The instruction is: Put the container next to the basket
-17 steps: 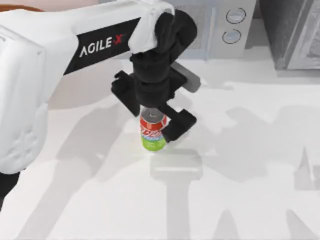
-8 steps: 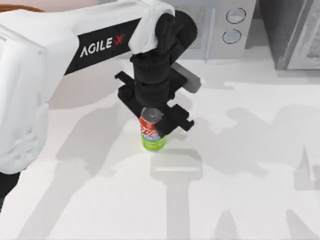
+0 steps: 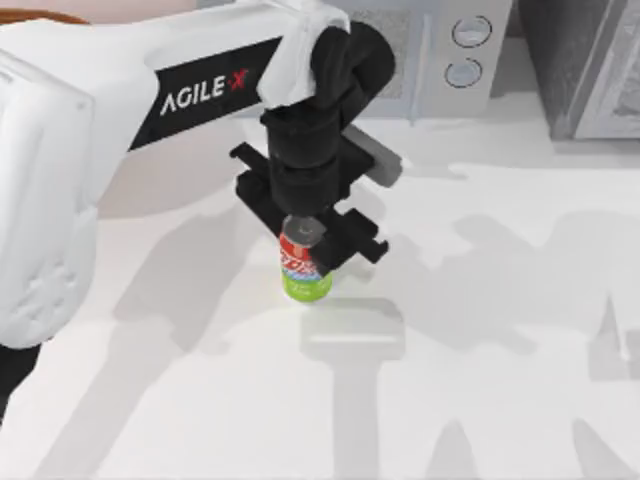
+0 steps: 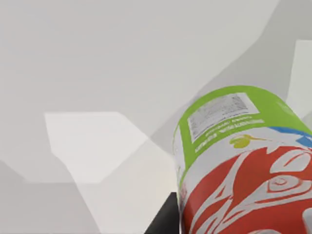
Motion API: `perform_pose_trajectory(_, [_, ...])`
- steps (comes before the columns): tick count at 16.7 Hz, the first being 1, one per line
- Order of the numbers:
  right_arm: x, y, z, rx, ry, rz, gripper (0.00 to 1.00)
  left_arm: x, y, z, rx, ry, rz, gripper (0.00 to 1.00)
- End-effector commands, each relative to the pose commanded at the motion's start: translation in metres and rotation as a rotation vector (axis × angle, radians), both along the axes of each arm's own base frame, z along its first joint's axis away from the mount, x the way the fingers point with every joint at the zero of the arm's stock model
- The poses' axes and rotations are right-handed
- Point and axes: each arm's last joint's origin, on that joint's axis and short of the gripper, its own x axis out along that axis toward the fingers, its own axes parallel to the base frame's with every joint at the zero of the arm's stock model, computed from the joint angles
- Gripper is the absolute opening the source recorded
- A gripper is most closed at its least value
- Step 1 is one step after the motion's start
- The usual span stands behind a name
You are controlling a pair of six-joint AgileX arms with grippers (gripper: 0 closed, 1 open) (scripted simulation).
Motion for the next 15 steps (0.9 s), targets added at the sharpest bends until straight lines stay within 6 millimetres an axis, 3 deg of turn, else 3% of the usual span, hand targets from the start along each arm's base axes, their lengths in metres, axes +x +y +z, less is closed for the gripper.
perform_pose_trajectory(4, [0.0,0.0,0.0,0.0,0.0,0.0,1.0,0.0,0.001,0.001,-0.001,0.0,0.0,0.0])
perform_pose_trajectory(6, [0.0,0.0,0.0,0.0,0.0,0.0,1.0,0.005,0.013,0.016,-0.015,-0.015,0.015,0.0])
perform_pose_trajectory(8, [0.0,0.0,0.0,0.0,0.0,0.0,1.0,0.012,0.041,0.044,-0.037,-0.041,0.06,0.0])
perform_pose_trajectory(11, [0.0,0.0,0.0,0.0,0.0,0.0,1.0,0.018,0.102,0.092,-0.078,-0.11,0.169,0.0])
perform_pose_trajectory(15, [0.0,0.0,0.0,0.0,0.0,0.0,1.0,0.015,0.161,0.122,-0.105,-0.162,0.285,0.0])
